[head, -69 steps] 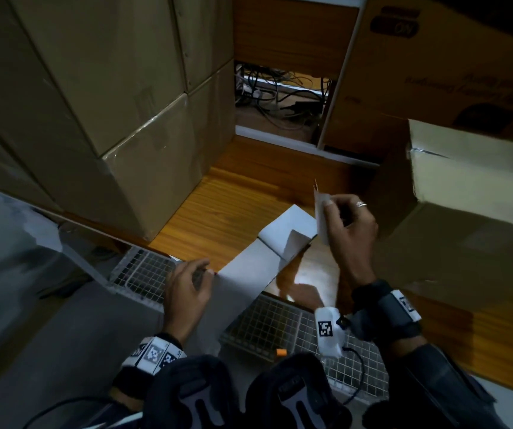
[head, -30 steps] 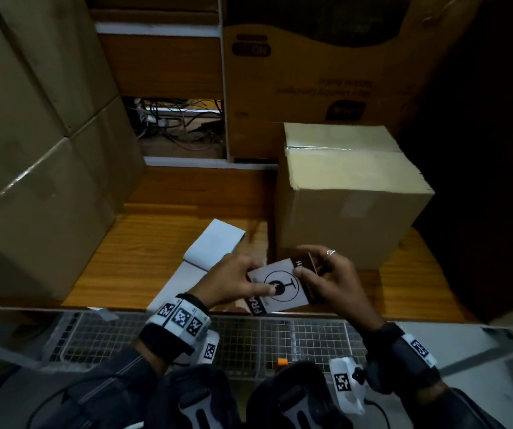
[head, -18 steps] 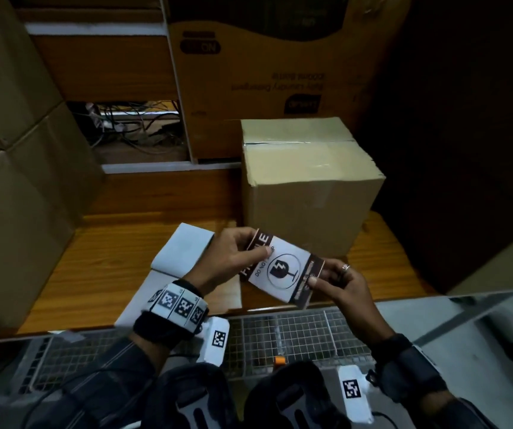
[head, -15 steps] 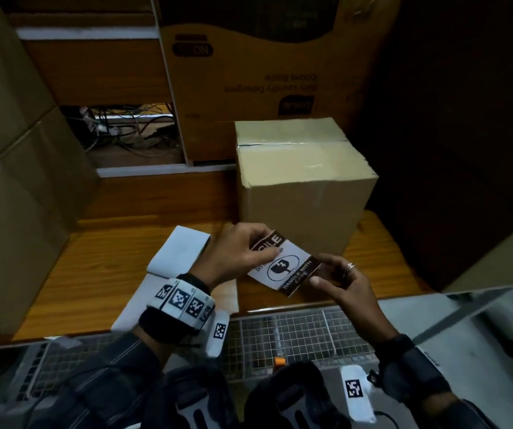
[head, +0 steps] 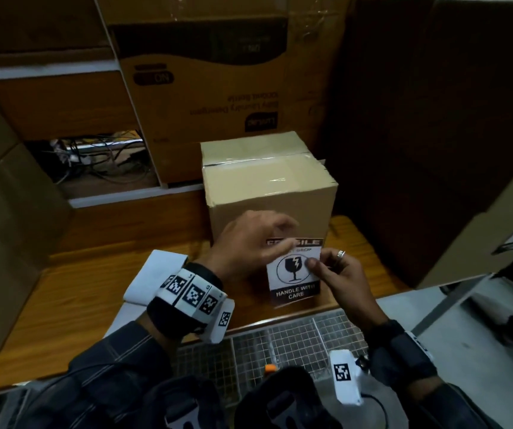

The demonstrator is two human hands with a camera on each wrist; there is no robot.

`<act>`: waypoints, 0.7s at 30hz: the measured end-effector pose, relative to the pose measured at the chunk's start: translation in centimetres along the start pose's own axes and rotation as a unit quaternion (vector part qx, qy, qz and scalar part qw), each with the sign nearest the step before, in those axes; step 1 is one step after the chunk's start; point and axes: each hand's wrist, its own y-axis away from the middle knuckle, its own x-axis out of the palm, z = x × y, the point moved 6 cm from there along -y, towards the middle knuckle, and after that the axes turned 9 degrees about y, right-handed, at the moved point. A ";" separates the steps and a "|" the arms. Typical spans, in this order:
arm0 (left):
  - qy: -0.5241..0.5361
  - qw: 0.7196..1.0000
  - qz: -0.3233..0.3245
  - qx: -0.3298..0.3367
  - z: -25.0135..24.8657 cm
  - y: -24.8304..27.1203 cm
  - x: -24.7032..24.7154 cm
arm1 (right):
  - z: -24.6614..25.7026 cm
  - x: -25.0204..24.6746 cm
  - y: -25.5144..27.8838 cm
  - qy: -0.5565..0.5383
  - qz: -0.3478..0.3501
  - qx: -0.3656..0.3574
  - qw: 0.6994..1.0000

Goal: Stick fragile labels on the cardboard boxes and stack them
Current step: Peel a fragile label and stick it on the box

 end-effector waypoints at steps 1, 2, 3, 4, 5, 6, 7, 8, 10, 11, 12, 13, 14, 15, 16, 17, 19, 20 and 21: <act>-0.015 0.999 -0.038 0.015 -0.4 -0.4 -0.7 | 0.0 -0.5 -0.4 -0.013 -0.016 0.002 1.000; -0.028 0.997 -0.073 0.030 -0.8 -0.8 -1.4 | 0.0 -1.0 -0.8 -0.018 -0.031 0.005 0.999; -0.039 0.993 -0.103 0.045 -1.2 -1.3 -2.1 | 0.0 -1.4 -1.3 -0.021 -0.043 0.008 0.999; -0.053 0.989 -0.128 0.057 -1.5 -1.7 -2.7 | 0.2 -1.8 -1.8 -0.025 -0.054 0.012 0.998; -0.068 0.985 -0.146 0.064 -1.9 -2.2 -3.2 | 0.4 -2.1 -2.3 -0.029 -0.063 0.015 0.998; -0.084 0.982 -0.158 0.065 -2.1 -2.8 -3.7 | 0.7 -2.3 -2.8 -0.032 -0.069 0.016 0.997; -0.098 0.979 -0.165 0.063 -2.3 -3.4 -4.0 | 0.9 -2.5 -3.4 -0.032 -0.075 0.014 0.997; -0.112 0.978 -0.164 0.058 -2.3 -4.1 -4.2 | 1.3 -2.6 -3.9 -0.032 -0.079 0.010 0.996; -0.134 0.980 -0.143 0.045 -2.1 -5.4 -4.1 | 1.8 -2.8 -4.9 -0.030 -0.085 0.000 0.996; -0.145 0.981 -0.127 0.037 -1.9 -5.9 -4.0 | 2.0 -2.9 -5.4 -0.028 -0.087 -0.004 0.996; -0.156 0.981 -0.110 0.030 -1.7 -6.4 -3.7 | 2.1 -3.0 -5.7 -0.025 -0.088 -0.004 0.996; -0.165 0.982 -0.094 0.021 -1.5 -6.8 -3.5 | 2.2 -3.1 -6.0 -0.022 -0.087 -0.002 0.996; -0.174 0.981 -0.080 0.013 -1.4 -7.2 -3.2 | 2.3 -3.2 -6.2 -0.017 -0.085 -0.001 0.996; -0.180 0.981 -0.071 0.006 -1.2 -7.4 -3.0 | 2.3 -3.2 -6.4 -0.012 -0.083 -0.001 0.997; -0.185 0.981 -0.066 0.001 -1.0 -7.6 -2.8 | 2.2 -3.2 -6.5 -0.008 -0.080 -0.001 0.997; -0.187 0.980 -0.063 -0.004 -0.8 -7.8 -2.6 | 2.2 -3.2 -6.5 -0.004 -0.077 0.002 0.997; -0.189 0.980 -0.062 -0.009 -0.4 -8.0 -2.2 | 1.9 -3.1 -6.5 -0.005 -0.075 0.016 0.997; -0.190 0.980 -0.063 -0.010 -0.3 -8.0 -2.0 | 1.7 -3.1 -6.5 -0.009 -0.074 0.022 0.997; -0.191 0.979 -0.066 -0.010 -0.2 -8.0 -1.9 | 1.5 -3.0 -6.5 -0.012 -0.073 0.027 0.997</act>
